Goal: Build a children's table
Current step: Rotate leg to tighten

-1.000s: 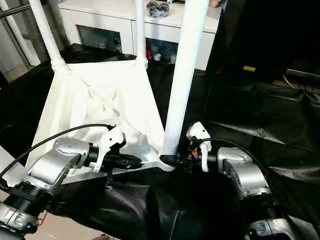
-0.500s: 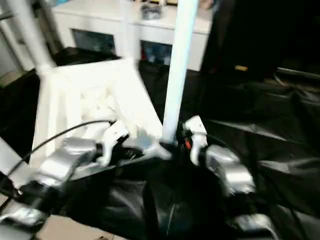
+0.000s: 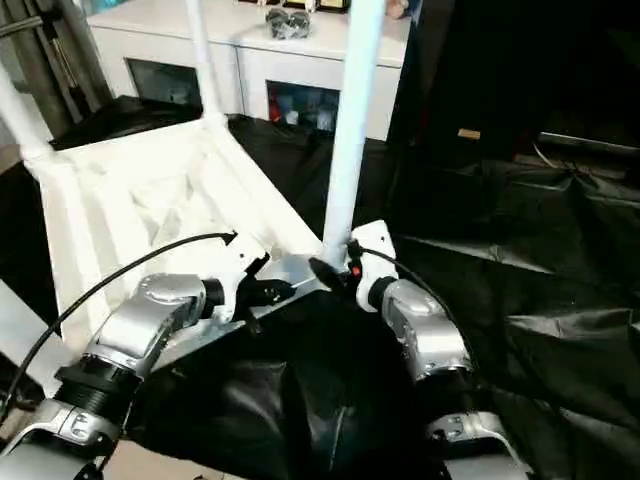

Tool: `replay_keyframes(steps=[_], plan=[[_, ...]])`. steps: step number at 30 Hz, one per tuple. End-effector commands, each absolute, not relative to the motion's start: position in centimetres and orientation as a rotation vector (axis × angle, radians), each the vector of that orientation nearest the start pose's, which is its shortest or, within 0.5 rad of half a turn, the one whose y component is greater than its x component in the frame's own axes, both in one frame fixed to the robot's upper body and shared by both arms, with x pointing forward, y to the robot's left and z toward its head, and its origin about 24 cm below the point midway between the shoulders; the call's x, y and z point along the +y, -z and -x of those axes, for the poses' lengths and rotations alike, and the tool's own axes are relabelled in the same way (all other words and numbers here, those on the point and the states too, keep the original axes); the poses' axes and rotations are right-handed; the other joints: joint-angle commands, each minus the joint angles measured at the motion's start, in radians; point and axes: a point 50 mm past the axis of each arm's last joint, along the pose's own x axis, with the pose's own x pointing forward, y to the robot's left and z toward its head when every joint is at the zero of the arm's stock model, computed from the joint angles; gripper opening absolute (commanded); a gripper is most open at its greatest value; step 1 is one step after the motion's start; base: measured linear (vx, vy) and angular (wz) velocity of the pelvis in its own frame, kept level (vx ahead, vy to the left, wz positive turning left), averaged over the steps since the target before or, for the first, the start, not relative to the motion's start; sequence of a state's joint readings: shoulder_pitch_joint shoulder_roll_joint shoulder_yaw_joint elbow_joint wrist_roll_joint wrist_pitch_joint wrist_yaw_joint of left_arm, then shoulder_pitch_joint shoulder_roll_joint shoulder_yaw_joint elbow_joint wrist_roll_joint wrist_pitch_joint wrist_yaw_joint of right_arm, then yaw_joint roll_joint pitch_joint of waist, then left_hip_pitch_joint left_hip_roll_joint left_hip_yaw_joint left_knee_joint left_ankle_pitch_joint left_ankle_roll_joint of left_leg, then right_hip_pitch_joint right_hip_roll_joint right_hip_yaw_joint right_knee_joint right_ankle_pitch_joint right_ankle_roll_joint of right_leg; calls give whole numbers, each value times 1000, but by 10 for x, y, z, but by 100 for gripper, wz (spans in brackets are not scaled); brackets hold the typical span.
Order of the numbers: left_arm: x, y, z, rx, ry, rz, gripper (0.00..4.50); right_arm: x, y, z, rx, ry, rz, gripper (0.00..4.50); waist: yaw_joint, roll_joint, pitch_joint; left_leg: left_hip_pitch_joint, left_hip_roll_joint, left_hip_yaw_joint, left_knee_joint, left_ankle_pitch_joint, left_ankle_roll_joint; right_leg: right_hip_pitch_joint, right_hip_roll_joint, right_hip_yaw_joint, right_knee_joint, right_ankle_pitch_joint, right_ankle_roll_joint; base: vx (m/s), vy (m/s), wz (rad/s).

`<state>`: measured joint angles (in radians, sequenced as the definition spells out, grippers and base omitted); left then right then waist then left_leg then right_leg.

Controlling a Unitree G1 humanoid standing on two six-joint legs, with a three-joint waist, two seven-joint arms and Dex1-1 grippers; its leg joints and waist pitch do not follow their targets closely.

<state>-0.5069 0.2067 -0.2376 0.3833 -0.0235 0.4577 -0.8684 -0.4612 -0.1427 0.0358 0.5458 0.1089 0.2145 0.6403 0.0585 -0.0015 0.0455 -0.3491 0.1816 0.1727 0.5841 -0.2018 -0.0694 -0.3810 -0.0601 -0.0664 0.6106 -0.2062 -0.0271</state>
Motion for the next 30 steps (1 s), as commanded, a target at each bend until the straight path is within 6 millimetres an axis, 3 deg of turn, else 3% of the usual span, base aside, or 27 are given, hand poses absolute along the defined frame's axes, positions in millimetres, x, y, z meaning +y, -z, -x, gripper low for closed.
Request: replay_keyframes(steps=[1,3,6,10,16,17,21,30], plan=[[73,-55,-302,432,1197,-172,0,-95,-9,-297,425,-953,-53,377,5,1,-48,-5,54,-21,-77,-177,42,40,-94,58,-85,-219,-183,0,0,0],[78,-54,-298,447,1241,-187,0,-100,-15,-293,403,-1042,-46,377,9,0,-52,-4,54,-17,-70,-126,68,42,-92,58,-75,-112,-211,0,0,0],[85,-53,-295,467,1269,-202,0,-109,-19,-287,410,-1143,-49,377,10,-3,-54,-7,53,-15,-66,-77,97,47,-91,56,-66,-33,-241,0,0,0],[95,-52,-294,490,1287,-224,0,-122,-25,-279,428,-1249,-51,377,18,-2,-52,-3,54,-14,-66,-95,104,48,-91,55,-70,-68,-243,0,0,0],[103,-52,-291,507,1309,-235,0,-132,-27,-272,468,-1326,-40,377,33,-4,-48,3,57,-13,-69,-120,84,43,-92,56,-75,-133,-231,0,0,0],[104,-52,-290,511,1317,-236,0,-132,-27,-271,469,-1325,-38,377,33,0,-49,2,57,-15,-69,-121,78,44,-92,55,-75,-142,-228,0,0,0],[104,-52,-286,518,1340,-235,0,-131,-26,-273,460,-1305,-31,377,32,-4,-53,-1,55,-16,-67,-94,79,48,-92,55,-70,-101,-231,0,0,0],[100,-52,-285,518,1355,-233,0,-123,-25,-279,425,-1247,9,377,30,-1,-54,2,55,-16,-67,-90,74,46,-90,54,-67,-83,-239,0,0,0]])
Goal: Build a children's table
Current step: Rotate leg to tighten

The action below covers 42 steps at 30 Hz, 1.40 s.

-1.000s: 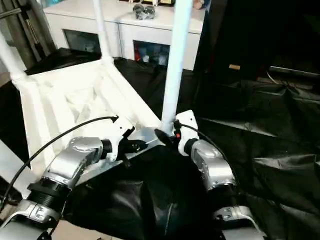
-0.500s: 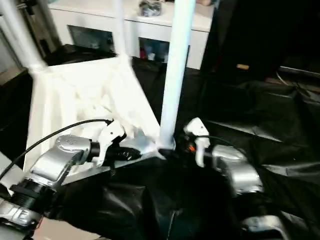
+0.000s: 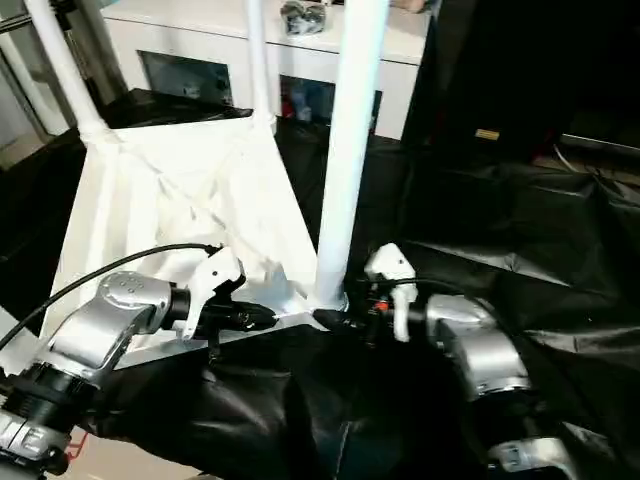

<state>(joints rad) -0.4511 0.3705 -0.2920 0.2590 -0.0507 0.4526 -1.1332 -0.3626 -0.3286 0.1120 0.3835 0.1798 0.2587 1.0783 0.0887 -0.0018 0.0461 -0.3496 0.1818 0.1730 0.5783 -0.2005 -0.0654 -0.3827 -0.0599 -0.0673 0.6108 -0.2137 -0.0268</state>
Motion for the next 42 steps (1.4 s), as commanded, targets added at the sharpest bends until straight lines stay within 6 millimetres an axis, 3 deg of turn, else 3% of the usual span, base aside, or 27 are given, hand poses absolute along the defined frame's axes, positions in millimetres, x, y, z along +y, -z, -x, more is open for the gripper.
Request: replay_keyframes(steps=[1,7,14,19,25,27,28,30,33,34,35,36,42], plan=[[100,-52,-285,517,1354,-232,0,-122,-25,-280,422,-1243,5,361,0,0,-55,1,55,-16,-61,-88,71,48,-91,55,-66,-68,-241,0,0,0],[100,-52,-286,514,1346,-233,0,-118,-25,-280,421,-1245,-15,319,3,1,-57,2,55,-15,-58,-68,81,50,-90,55,-59,-11,-254,0,0,0],[101,-52,-287,513,1335,-231,0,-118,-24,-280,421,-1239,-23,271,3,1,-56,2,54,-15,-59,-87,72,51,-91,55,-63,-47,-246,0,0,0],[100,-51,-290,501,1286,-223,0,-117,-22,-281,420,-1201,-23,261,2,1,-57,2,54,-15,-58,-82,75,51,-90,55,-62,-36,-247,0,0,0],[83,-50,-304,457,1115,-184,0,-108,-2,-294,454,-908,-19,260,-8,1,-44,6,53,-18,-69,-192,18,44,-94,55,-90,-283,-198,0,0,0],[79,-51,-307,449,1084,-173,0,-105,1,-296,464,-867,-27,260,-7,1,-45,9,53,-20,-70,-211,12,41,-95,55,-95,-324,-176,0,0,0],[67,-52,-311,437,1037,-154,0,-94,7,-302,490,-734,-29,260,-13,5,-42,7,51,-19,-72,-225,6,36,-92,56,-100,-347,-165,0,0,0],[59,-52,-312,435,1029,-151,0,-84,9,-304,498,-699,-17,260,-19,3,-42,10,48,-23,-74,-248,-11,34,-94,54,-103,-403,-151,0,0,0],[52,-51,-311,434,1043,-167,0,-73,8,-305,483,-705,-12,260,-22,2,-43,7,48,-22,-72,-241,6,32,-96,57,-108,-406,-131,0,0,0],[51,-51,-310,433,1050,-177,0,-72,7,-306,480,-708,-19,295,-22,3,-45,5,48,-22,-71,-232,10,33,-96,58,-106,-392,-134,0,0,0],[51,-50,-309,431,1063,-194,0,-72,7,-306,478,-712,-36,295,-23,4,-45,1,48,-22,-73,-220,18,35,-94,57,-103,-367,-138,0,0,0],[52,-50,-308,430,1074,-209,0,-73,6,-306,479,-721,-55,316,-23,14,-45,2,49,-23,-72,-217,22,34,-93,57,-100,-349,-143,0,0,0],[65,-45,-309,467,1066,-265,0,-88,3,-309,444,-715,18,355,-26,10,-49,1,51,-21,-73,-218,23,35,-91,56,-96,-301,-159,0,0,0]])
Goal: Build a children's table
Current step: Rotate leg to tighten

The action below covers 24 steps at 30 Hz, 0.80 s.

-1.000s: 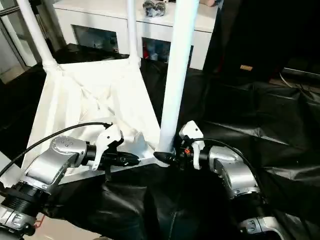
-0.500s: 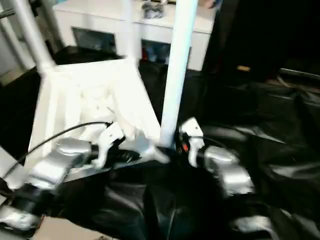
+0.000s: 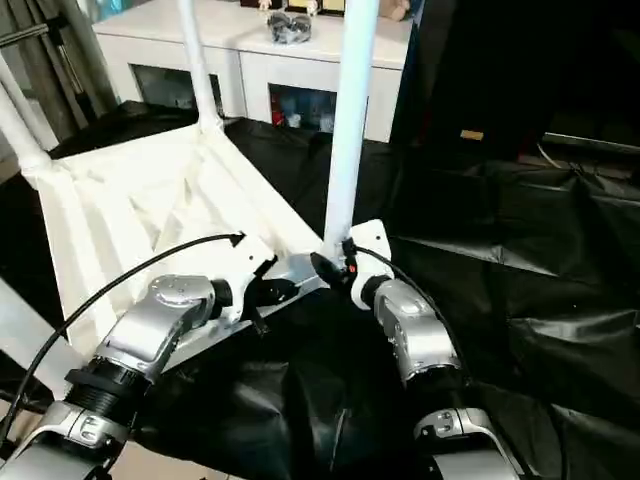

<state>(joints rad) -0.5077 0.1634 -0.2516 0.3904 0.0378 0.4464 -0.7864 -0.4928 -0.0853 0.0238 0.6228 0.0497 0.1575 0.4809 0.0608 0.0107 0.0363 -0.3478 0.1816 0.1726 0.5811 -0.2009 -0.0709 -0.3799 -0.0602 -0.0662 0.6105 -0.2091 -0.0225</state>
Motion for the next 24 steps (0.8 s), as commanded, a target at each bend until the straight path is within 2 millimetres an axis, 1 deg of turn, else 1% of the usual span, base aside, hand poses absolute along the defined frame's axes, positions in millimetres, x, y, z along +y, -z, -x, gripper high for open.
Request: replay_keyframes(steps=[1,4,5,6,7,8,9,10,11,12,13,14,15,16,17,18,19,21,23,24], plan=[[66,-45,-309,473,1058,-269,0,-90,3,-310,444,-709,21,373,2,-2,-39,-1,51,-21,-76,-219,27,32,-91,55,-95,-305,-165,0,0,0],[68,-44,-311,491,1030,-235,0,-95,3,-311,443,-703,28,373,0,-3,-36,-1,50,-20,-76,-231,32,31,-92,56,-99,-323,-166,0,0,0],[68,-44,-311,499,1032,-229,28,-97,3,-311,442,-701,32,376,0,-3,-36,1,50,-20,-77,-240,31,30,-92,56,-101,-342,-163,0,0,0],[69,-43,-311,511,1024,-231,45,-98,3,-311,441,-702,35,377,0,-4,-35,0,50,-19,-77,-243,30,30,-92,56,-103,-354,-160,0,0,0],[70,-42,-311,520,1012,-233,45,-99,2,-311,439,-703,37,377,0,-3,-35,1,51,-20,-77,-244,29,29,-93,56,-103,-360,-159,0,0,0],[71,-42,-313,523,982,-239,56,-100,2,-311,437,-704,38,377,0,-2,-35,0,50,-20,-77,-246,29,29,-92,56,-103,-361,-158,0,0,0],[74,-40,-317,538,906,-239,64,-103,0,-313,428,-704,39,377,-3,-3,-38,-7,51,-22,-78,-226,31,36,-91,55,-97,-324,-160,0,0,0],[75,-39,-318,544,894,-240,75,-104,-1,-313,424,-703,39,377,-4,-5,-39,-6,50,-21,-76,-214,36,35,-89,55,-97,-295,-165,0,0,0],[75,-39,-318,547,893,-240,75,-105,-1,-313,423,-702,38,377,-4,-5,-40,-6,50,-21,-75,-208,39,35,-91,56,-95,-282,-169,0,0,0],[76,-38,-318,556,891,-243,75,-106,-2,-314,421,-700,38,377,-6,-7,-42,-11,49,-21,-74,-184,47,41,-92,55,-92,-253,-177,0,0,0],[77,-38,-318,566,886,-243,75,-107,-2,-314,420,-697,38,377,-7,-7,-42,-13,48,-21,-73,-173,51,42,-92,55,-91,-242,-179,0,0,0],[78,-37,-318,573,882,-244,75,-109,-3,-315,419,-693,38,377,-9,-6,-43,-12,48,-20,-70,-156,58,42,-92,54,-89,-214,-186,0,0,0],[80,-36,-318,585,876,-251,75,-111,-4,-316,417,-690,38,377,-10,-7,-43,-10,48,-19,-69,-151,65,40,-89,54,-88,-197,-197,0,0,0],[82,-35,-318,595,870,-253,75,-113,-4,-317,415,-686,40,377,-11,-6,-43,-10,48,-18,-69,-152,69,41,-90,54,-88,-195,-204,0,0,0],[83,-35,-318,597,868,-253,75,-114,-4,-317,414,-685,40,377,-11,-7,-42,-9,48,-18,-68,-154,70,40,-90,54,-89,-199,-206,0,0,0],[83,-34,-318,601,867,-253,60,-115,-4,-317,414,-685,40,377,-12,-6,-41,-8,49,-18,-70,-165,70,39,-90,53,-90,-217,-208,0,0,0],[84,-35,-318,603,861,-255,60,-115,-5,-317,414,-686,40,377,-13,-7,-39,-8,49,-18,-71,-175,69,38,-90,53,-93,-234,-206,0,0,0],[89,-34,-319,614,840,-293,41,-118,-5,-318,413,-683,46,377,-14,-9,-38,-6,49,-18,-72,-202,63,36,-90,53,-98,-292,-193,0,0,0],[91,-34,-319,618,837,-308,29,-118,-5,-318,413,-683,47,377,-14,-9,-37,-6,49,-19,-73,-205,61,34,-91,54,-100,-312,-184,0,0,0],[97,-35,-318,624,825,-346,15,-121,-5,-318,413,-679,52,377,-13,-11,-37,-8,51,-21,-75,-205,59,36,-92,54,-99,-321,-178,0,0,0]])
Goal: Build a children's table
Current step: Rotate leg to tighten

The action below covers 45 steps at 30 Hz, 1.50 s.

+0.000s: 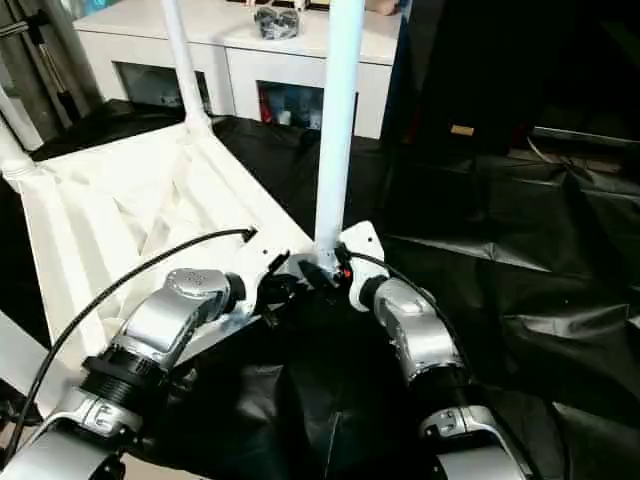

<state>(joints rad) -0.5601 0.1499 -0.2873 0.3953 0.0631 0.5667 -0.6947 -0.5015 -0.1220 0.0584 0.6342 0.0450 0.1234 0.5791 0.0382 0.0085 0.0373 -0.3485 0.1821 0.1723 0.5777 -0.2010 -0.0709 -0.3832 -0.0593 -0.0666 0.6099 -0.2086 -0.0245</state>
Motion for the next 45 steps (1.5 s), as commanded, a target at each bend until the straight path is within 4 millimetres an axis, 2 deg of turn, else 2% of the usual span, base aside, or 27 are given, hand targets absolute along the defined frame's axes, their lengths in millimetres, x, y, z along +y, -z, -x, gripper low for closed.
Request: replay_keyframes(steps=[1,5,9,15,17,19,22,24,25,26,27,31,32,33,36,45], plan=[[99,-37,-317,626,821,-353,15,-122,-5,-318,413,-677,54,377,9,-8,-38,-7,51,-21,-72,-202,58,39,-93,55,-97,-320,-174,0,0,0],[107,-39,-313,635,808,-365,15,-124,-5,-319,415,-673,58,377,2,-10,-40,-14,51,-21,-71,-168,59,43,-92,54,-89,-252,-192,0,0,0],[109,-38,-308,647,816,-357,15,-125,-5,-319,416,-680,62,377,2,-10,-42,-11,51,-18,-67,-135,76,44,-91,54,-83,-180,-220,0,0,0],[108,-40,-297,631,881,-296,5,-126,-5,-319,419,-690,67,377,1,-12,-39,-11,51,-16,-67,-138,77,42,-89,54,-83,-186,-225,0,0,0],[105,-41,-291,621,955,-252,5,-125,-7,-319,405,-707,71,377,1,-12,-39,-10,51,-16,-67,-145,72,42,-90,55,-83,-195,-223,0,0,0],[103,-42,-285,565,1059,-242,0,-125,-12,-318,384,-769,8,405,1,-11,-39,-10,51,-17,-67,-151,75,42,-89,56,-84,-195,-222,0,0,0],[103,-43,-282,553,1102,-194,0,-125,-17,-315,372,-847,-14,412,5,-13,-38,-6,53,-15,-68,-144,77,41,-87,57,-80,-167,-229,0,0,0],[105,-42,-277,516,1201,-213,0,-127,-25,-303,370,-1028,9,446,18,-14,-40,-6,52,-13,-63,-118,95,45,-87,57,-77,-135,-225,0,0,0],[105,-42,-276,511,1208,-215,0,-128,-25,-302,370,-1034,12,446,23,-15,-39,-9,53,-13,-63,-107,105,46,-88,58,-76,-125,-221,0,0,0],[104,-43,-275,484,1244,-221,0,-130,-26,-299,371,-1072,33,446,27,-9,-40,-6,52,-13,-63,-108,104,43,-89,58,-76,-127,-221,0,0,0],[104,-43,-275,480,1250,-221,0,-131,-27,-298,373,-1084,38,446,29,-12,-39,-6,52,-11,-63,-115,101,43,-88,58,-77,-136,-216,0,0,0],[105,-44,-273,444,1334,-261,0,-138,-28,-291,394,-1170,58,446,34,-12,-38,-2,53,-12,-64,-138,87,41,-90,58,-83,-193,-206,0,0,0],[106,-44,-272,451,1341,-270,0,-140,-28,-290,399,-1182,60,446,37,-6,-39,1,55,-12,-63,-131,88,39,-88,59,-80,-171,-209,0,0,0],[106,-44,-272,451,1352,-274,0,-141,-29,-289,399,-1188,59,446,39,-9,-41,0,55,-11,-62,-117,88,41,-87,59,-76,-140,-217,0,0,0],[108,-43,-270,449,1397,-274,0,-142,-33,-288,390,-1201,42,446,47,-8,-42,-1,54,-12,-61,-98,91,44,-87,57,-70,-99,-226,0,0,0],[111,-40,-268,470,1423,-291,0,-138,-41,-290,347,-1215,12,446,51,-9,-45,-3,54,-12,-59,-95,85,47,-88,55,-65,-82,-232,0,0,0]])
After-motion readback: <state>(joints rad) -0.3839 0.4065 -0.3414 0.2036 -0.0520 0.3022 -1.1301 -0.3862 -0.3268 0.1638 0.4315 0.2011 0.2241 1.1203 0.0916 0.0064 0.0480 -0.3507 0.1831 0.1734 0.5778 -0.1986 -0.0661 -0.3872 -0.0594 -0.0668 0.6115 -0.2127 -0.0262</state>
